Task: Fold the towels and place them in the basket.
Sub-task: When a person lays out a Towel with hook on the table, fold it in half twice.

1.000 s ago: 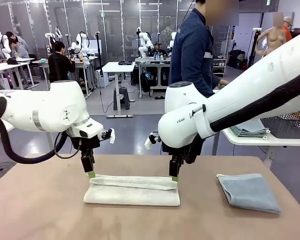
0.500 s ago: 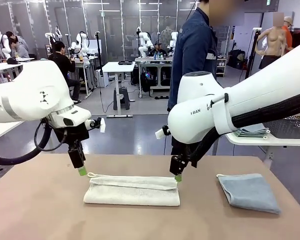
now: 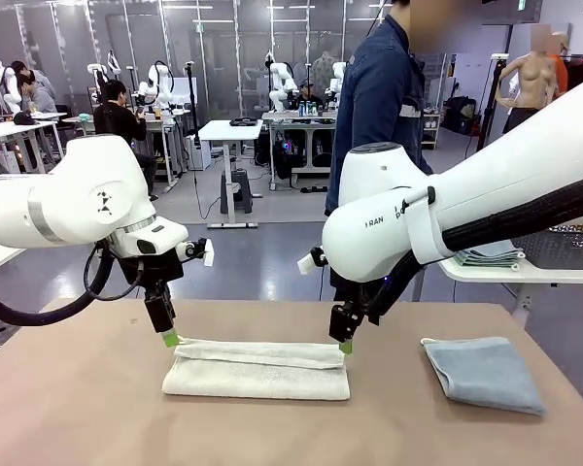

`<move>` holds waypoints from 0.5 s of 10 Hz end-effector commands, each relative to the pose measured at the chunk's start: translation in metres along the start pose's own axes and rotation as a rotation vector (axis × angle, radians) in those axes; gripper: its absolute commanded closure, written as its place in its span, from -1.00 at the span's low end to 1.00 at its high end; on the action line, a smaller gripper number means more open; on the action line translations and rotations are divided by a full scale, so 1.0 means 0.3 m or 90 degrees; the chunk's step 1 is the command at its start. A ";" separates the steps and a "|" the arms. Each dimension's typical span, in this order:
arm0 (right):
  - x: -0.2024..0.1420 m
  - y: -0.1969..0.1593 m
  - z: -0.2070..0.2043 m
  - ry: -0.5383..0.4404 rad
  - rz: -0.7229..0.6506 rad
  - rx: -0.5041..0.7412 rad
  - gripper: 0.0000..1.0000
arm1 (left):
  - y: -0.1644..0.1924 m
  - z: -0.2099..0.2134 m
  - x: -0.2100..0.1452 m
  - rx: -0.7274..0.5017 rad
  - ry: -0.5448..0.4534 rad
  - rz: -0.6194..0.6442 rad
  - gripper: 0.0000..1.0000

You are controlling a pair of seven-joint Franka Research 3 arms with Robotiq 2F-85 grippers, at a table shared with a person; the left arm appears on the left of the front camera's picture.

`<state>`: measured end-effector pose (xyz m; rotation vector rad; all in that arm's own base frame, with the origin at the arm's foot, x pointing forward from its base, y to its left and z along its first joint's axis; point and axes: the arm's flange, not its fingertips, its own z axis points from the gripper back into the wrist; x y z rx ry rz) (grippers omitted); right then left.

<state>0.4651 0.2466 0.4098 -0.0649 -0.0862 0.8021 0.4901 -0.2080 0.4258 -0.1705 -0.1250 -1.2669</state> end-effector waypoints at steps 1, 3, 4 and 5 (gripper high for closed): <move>0.011 -0.007 0.001 -0.003 0.013 -0.006 -1.00 | 0.006 0.013 -0.001 0.009 0.004 -0.011 -1.00; 0.011 -0.007 0.001 -0.003 0.013 -0.006 -1.00 | 0.006 0.013 -0.001 0.009 0.004 -0.011 -1.00; 0.011 -0.007 0.001 -0.003 0.013 -0.006 -1.00 | 0.006 0.013 -0.001 0.009 0.004 -0.011 -1.00; 0.011 -0.007 0.001 -0.003 0.013 -0.006 -1.00 | 0.006 0.013 -0.001 0.009 0.004 -0.011 -1.00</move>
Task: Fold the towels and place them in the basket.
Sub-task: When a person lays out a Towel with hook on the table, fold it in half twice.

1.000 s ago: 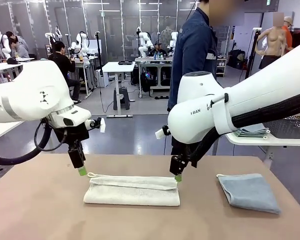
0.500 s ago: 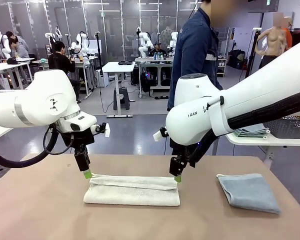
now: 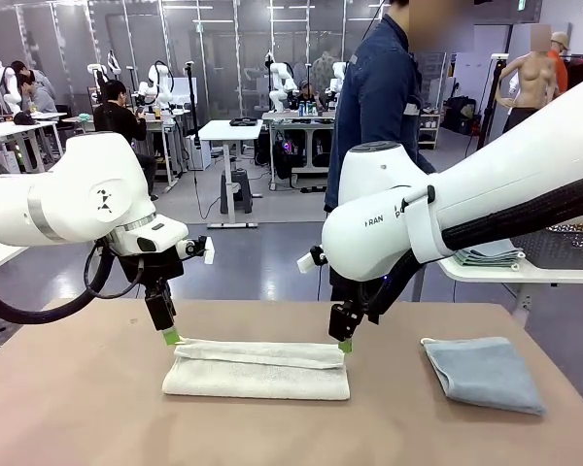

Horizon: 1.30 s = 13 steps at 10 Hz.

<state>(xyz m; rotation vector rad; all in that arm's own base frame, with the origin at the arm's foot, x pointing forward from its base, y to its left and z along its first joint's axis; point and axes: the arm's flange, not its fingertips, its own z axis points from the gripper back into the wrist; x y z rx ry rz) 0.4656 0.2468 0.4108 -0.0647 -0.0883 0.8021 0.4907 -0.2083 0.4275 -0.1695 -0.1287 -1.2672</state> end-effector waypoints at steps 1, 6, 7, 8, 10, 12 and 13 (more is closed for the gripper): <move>0.009 -0.006 -0.002 -0.001 0.013 -0.006 -1.00 | 0.005 0.007 -0.003 0.008 0.006 -0.010 -1.00; 0.009 -0.006 -0.002 -0.001 0.013 -0.006 -1.00 | 0.005 0.007 -0.003 0.008 0.006 -0.010 -1.00; 0.009 -0.006 -0.002 -0.001 0.013 -0.006 -1.00 | 0.005 0.007 -0.003 0.008 0.006 -0.010 -1.00; 0.009 -0.006 -0.002 -0.001 0.013 -0.006 -1.00 | 0.005 0.007 -0.003 0.008 0.006 -0.010 -1.00; 0.000 0.000 0.000 0.000 0.000 0.000 -1.00 | 0.000 0.000 0.000 0.000 0.000 0.000 -1.00; -0.014 0.009 -0.023 -0.040 -0.163 0.051 -1.00 | -0.334 0.364 0.379 0.023 -0.023 0.034 -1.00; -0.032 0.011 -0.071 -0.041 -0.253 0.068 -1.00 | -0.425 0.477 0.312 0.031 -0.041 0.047 -1.00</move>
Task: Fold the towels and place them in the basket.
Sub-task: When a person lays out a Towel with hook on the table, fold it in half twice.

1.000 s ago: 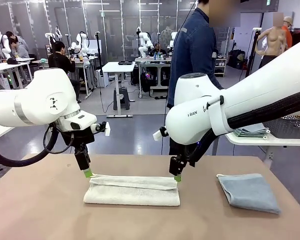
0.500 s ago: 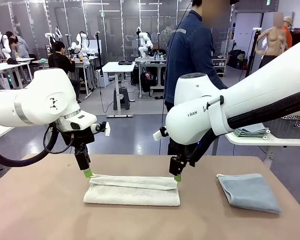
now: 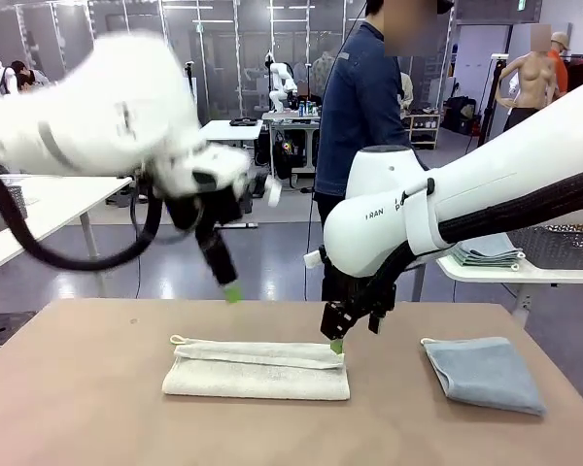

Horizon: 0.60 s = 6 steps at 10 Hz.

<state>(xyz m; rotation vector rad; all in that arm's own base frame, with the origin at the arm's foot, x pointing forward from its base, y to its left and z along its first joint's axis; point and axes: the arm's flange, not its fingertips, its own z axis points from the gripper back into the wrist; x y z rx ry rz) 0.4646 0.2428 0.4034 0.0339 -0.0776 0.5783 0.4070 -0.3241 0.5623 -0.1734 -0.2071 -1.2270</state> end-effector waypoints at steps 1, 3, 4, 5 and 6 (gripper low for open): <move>-0.023 0.013 -0.089 -0.016 -0.180 0.023 -1.00 | -0.086 0.201 -0.058 0.018 -0.003 0.072 -1.00; -0.028 0.009 -0.140 -0.037 -0.237 0.068 -1.00 | -0.143 0.355 -0.048 0.077 -0.005 0.165 -1.00; -0.044 -0.007 -0.153 -0.052 -0.265 0.097 -1.00 | -0.134 0.413 -0.067 0.076 -0.003 0.188 -1.00; -0.045 0.006 -0.169 -0.054 -0.273 0.097 -1.00 | -0.135 0.458 -0.093 0.089 -0.009 0.221 -1.00; -0.039 0.036 -0.194 -0.045 -0.291 0.087 -1.00 | -0.140 0.515 -0.133 0.110 -0.018 0.273 -1.00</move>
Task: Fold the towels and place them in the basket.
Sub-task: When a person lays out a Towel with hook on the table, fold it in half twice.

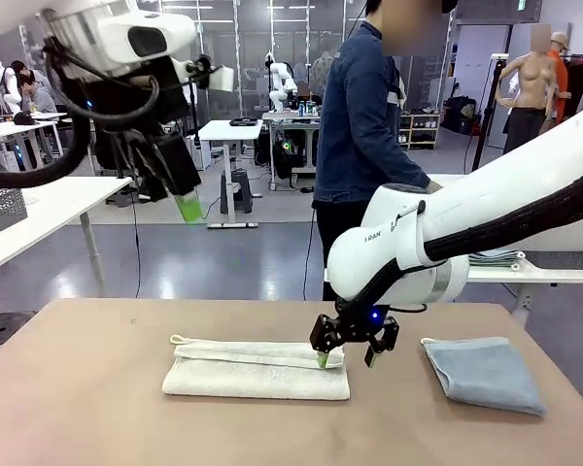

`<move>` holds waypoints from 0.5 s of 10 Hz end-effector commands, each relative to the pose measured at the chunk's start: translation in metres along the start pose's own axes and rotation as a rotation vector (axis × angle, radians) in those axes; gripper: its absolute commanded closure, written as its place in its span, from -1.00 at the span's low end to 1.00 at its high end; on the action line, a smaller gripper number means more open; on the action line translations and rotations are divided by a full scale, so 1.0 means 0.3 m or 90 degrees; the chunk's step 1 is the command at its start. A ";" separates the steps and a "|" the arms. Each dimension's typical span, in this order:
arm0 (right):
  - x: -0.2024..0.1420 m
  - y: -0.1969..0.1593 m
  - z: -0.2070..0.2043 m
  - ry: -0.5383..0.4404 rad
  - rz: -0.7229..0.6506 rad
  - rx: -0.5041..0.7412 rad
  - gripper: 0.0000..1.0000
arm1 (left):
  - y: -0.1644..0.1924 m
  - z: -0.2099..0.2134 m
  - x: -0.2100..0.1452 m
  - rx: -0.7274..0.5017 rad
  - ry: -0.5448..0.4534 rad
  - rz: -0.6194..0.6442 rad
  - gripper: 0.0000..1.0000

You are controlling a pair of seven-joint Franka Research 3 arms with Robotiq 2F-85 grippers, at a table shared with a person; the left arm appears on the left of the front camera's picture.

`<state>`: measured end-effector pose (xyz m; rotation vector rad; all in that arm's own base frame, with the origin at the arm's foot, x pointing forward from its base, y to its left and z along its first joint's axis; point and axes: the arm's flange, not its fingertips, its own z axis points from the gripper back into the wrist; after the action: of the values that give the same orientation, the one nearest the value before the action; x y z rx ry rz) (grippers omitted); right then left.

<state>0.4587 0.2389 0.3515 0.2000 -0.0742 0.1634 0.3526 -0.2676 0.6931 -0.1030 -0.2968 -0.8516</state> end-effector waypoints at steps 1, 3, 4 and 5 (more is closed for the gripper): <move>-0.016 0.047 -0.062 -0.017 -0.051 -0.010 -1.00 | 0.008 0.114 -0.066 0.035 -0.002 0.075 -1.00; -0.003 0.037 -0.117 -0.020 -0.099 -0.045 -1.00 | 0.060 0.254 -0.197 0.074 -0.031 0.121 -1.00; -0.007 0.034 -0.130 -0.018 -0.104 -0.049 -1.00 | 0.091 0.305 -0.256 0.080 -0.053 0.135 -1.00; -0.010 0.036 -0.139 -0.019 -0.108 -0.056 -1.00 | 0.135 0.339 -0.315 0.089 -0.065 0.143 -1.00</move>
<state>0.4564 0.2476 0.3147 0.1510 -0.0673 0.0333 0.3056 -0.1654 0.7711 -0.0723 -0.4292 -0.6151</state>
